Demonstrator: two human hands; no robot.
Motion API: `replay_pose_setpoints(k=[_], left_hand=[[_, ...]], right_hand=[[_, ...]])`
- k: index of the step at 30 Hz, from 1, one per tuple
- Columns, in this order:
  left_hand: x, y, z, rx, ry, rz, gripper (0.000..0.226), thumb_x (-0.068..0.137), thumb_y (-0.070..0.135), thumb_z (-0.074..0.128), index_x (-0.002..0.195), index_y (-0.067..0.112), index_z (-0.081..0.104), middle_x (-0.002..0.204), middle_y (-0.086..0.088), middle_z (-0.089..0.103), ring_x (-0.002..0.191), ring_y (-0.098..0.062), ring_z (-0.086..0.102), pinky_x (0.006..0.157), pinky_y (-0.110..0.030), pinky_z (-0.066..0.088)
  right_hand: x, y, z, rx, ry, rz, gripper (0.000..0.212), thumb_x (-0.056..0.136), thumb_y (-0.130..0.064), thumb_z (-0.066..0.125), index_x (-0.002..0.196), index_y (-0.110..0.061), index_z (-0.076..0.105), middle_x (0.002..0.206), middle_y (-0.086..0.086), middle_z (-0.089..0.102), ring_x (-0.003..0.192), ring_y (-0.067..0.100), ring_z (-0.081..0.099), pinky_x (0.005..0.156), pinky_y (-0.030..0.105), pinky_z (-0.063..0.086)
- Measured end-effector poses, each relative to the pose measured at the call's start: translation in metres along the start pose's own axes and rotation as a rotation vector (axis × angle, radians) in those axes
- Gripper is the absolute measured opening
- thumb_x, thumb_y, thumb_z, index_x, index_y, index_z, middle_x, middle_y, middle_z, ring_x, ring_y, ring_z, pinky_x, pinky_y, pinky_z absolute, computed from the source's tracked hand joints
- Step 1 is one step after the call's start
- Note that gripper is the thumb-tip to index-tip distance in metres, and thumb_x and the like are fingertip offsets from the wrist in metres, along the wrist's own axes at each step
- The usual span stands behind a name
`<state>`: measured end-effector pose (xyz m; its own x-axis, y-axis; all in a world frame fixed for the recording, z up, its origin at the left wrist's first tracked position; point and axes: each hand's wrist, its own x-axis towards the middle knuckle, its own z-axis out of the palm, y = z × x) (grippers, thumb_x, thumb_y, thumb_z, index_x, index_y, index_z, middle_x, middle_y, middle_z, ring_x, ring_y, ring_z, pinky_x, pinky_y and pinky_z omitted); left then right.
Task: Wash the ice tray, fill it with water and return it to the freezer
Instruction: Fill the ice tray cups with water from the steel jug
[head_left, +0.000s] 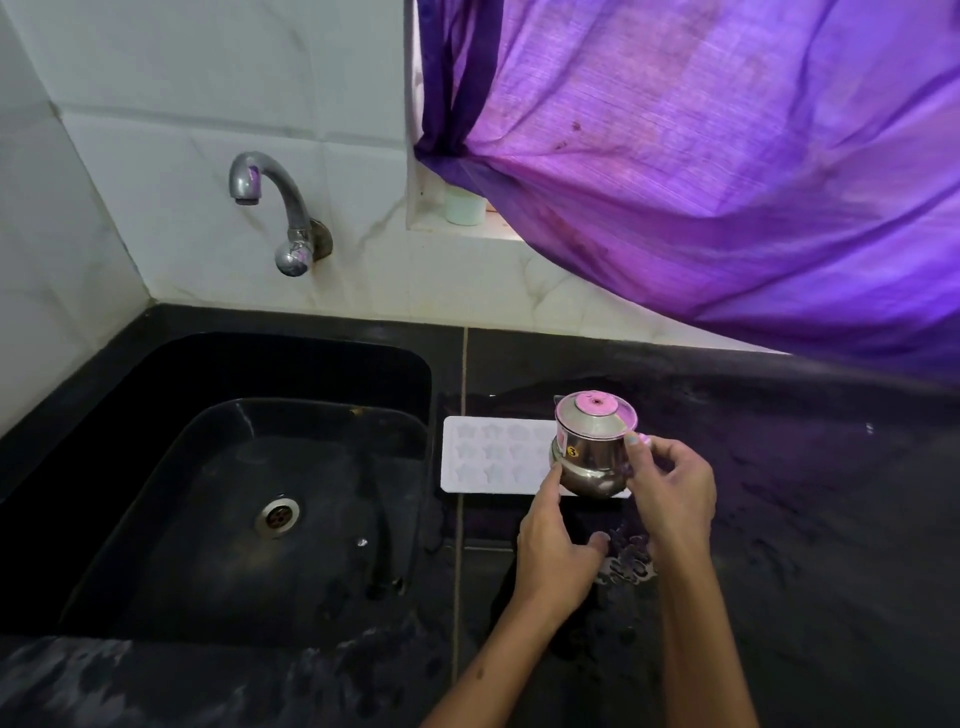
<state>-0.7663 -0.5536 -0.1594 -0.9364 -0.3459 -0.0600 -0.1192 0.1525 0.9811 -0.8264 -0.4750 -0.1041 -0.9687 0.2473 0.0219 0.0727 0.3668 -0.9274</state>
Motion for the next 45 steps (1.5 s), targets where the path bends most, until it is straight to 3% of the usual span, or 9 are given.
replay_pose_setpoints(k=[4,6,9,17,20,24,28,36,45], left_hand=[[-0.004,0.002,0.002,0.007,-0.061,0.036,0.075,0.073,0.007,0.071,0.137,0.033,0.041,0.124,0.013,0.057,0.118,0.0,0.05,0.1,-0.016,0.039],[-0.005,0.002,0.002,0.0,-0.098,0.048,0.076,0.074,0.008,0.072,0.139,0.03,0.039,0.127,0.015,0.054,0.118,0.004,0.045,0.098,-0.009,0.035],[-0.002,0.0,0.006,0.001,-0.144,0.064,0.076,0.075,0.007,0.07,0.139,0.031,0.038,0.119,0.023,0.048,0.111,0.01,0.041,0.087,0.003,0.028],[0.0,0.007,0.031,-0.014,-0.168,0.089,0.073,0.074,0.005,0.07,0.134,0.035,0.039,0.113,0.026,0.048,0.101,0.017,0.042,0.08,0.008,0.028],[-0.002,0.009,0.046,-0.026,-0.151,0.097,0.072,0.074,0.007,0.07,0.127,0.044,0.037,0.114,0.028,0.049,0.103,0.018,0.045,0.083,0.005,0.031],[-0.007,0.007,0.07,-0.01,-0.109,0.116,0.078,0.072,0.012,0.065,0.126,0.056,0.031,0.129,0.018,0.051,0.117,0.007,0.048,0.096,-0.015,0.043],[-0.005,0.003,0.084,0.01,-0.059,0.12,0.079,0.075,0.011,0.066,0.123,0.059,0.027,0.131,0.022,0.047,0.116,0.015,0.042,0.093,-0.003,0.034],[0.003,-0.002,0.089,0.055,-0.062,0.111,0.068,0.075,0.014,0.067,0.135,0.033,0.04,0.129,0.016,0.05,0.119,0.001,0.048,0.093,-0.006,0.037],[0.009,-0.008,0.079,0.101,-0.086,0.113,0.059,0.077,0.015,0.069,0.121,0.039,0.038,0.126,0.018,0.048,0.116,0.004,0.046,0.087,0.003,0.03]], right_hand=[[-0.005,0.003,-0.01,-0.011,0.04,0.026,0.029,0.077,-0.054,0.064,0.08,-0.025,0.066,0.088,-0.004,0.072,0.085,0.015,0.07,0.086,0.05,0.054],[-0.005,0.008,-0.014,-0.004,0.066,0.04,0.036,0.07,-0.062,0.061,0.079,-0.027,0.066,0.086,-0.005,0.072,0.084,0.014,0.07,0.085,0.05,0.054],[-0.004,0.007,-0.021,-0.049,0.086,0.049,0.027,0.08,-0.051,0.064,0.082,-0.024,0.067,0.083,-0.003,0.072,0.083,0.016,0.07,0.086,0.051,0.053],[0.015,0.006,-0.043,-0.17,0.079,0.03,0.021,0.089,-0.042,0.061,0.087,-0.021,0.066,0.08,0.002,0.071,0.082,0.021,0.066,0.085,0.041,0.05],[0.026,0.01,-0.05,-0.183,0.06,0.02,0.021,0.089,-0.041,0.061,0.088,-0.02,0.066,0.078,0.001,0.07,0.081,0.022,0.066,0.083,0.041,0.051],[0.039,0.014,-0.058,-0.219,0.013,0.019,0.017,0.09,-0.039,0.062,0.087,-0.022,0.064,0.076,-0.003,0.067,0.079,0.02,0.065,0.083,0.044,0.051],[0.05,0.019,-0.062,-0.268,-0.041,-0.008,0.014,0.091,-0.037,0.061,0.087,-0.024,0.063,0.073,-0.007,0.064,0.079,0.02,0.063,0.081,0.039,0.049],[0.058,0.02,-0.06,-0.29,-0.061,-0.007,0.013,0.09,-0.036,0.061,0.085,-0.024,0.062,0.072,-0.01,0.06,0.078,0.019,0.06,0.077,0.036,0.047],[0.053,0.023,-0.051,-0.317,-0.038,-0.003,0.016,0.091,-0.037,0.061,0.082,-0.023,0.061,0.078,-0.002,0.066,0.077,0.018,0.06,0.071,0.03,0.038]])
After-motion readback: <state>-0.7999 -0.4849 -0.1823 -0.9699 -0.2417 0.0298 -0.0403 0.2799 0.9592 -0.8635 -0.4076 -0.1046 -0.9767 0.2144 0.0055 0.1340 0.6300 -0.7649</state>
